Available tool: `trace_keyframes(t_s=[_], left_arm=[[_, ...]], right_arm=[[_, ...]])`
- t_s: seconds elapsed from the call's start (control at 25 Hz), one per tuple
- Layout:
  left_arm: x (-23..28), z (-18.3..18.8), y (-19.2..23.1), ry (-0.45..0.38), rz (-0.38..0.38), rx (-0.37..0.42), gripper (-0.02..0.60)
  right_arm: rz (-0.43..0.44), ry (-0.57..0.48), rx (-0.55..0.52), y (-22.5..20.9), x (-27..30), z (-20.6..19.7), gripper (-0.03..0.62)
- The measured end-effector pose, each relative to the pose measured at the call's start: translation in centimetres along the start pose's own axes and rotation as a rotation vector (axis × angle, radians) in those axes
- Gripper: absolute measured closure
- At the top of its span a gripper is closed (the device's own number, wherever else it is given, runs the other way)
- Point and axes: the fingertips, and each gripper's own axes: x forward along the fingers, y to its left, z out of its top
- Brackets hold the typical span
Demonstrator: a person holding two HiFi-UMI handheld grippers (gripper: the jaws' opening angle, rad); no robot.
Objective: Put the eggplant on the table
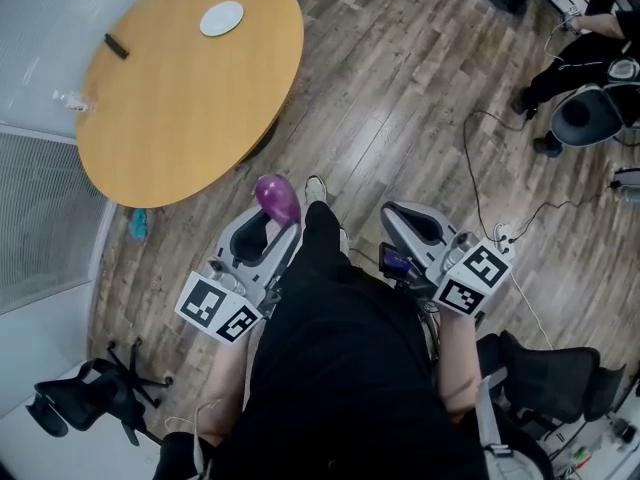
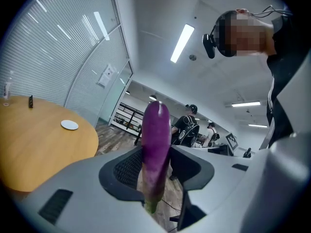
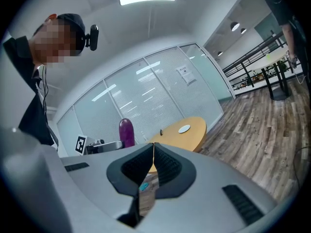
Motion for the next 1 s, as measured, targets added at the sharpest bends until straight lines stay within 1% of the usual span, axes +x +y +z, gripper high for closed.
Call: trace_keyframes(t_s=[0.12, 0.32, 0.64, 0.84, 1.0], left_arm=[[1.5, 0.8, 1.0, 0.003, -0.012, 0.015, 0.390], [4.2, 2.6, 3.5, 0.004, -0.024, 0.019, 0.390], [8.9, 5.2, 7.1, -0.002, -0.061, -0.013, 0.390], [12.9, 8.1, 11.4, -0.013, -0.099, -0.025, 0.390], [13.4, 9.0, 12.2, -0.028, -0.117, -0.017, 0.390]], right_arm=[[-0.014, -0.005, 0.003, -0.9, 0.4, 0.6, 0.576], [-0.025, -0.004, 0.001, -2.9, 2.2, 2.2, 0.576], [-0.013, 0.006, -0.024, -5.6, 8.4, 6.6, 0.576], [-0.006, 0.027, -0.045, -7.6, 14.4, 10.3, 0.576], [-0.007, 0.033, -0.066, -7.6, 15.4, 11.0, 0.576]])
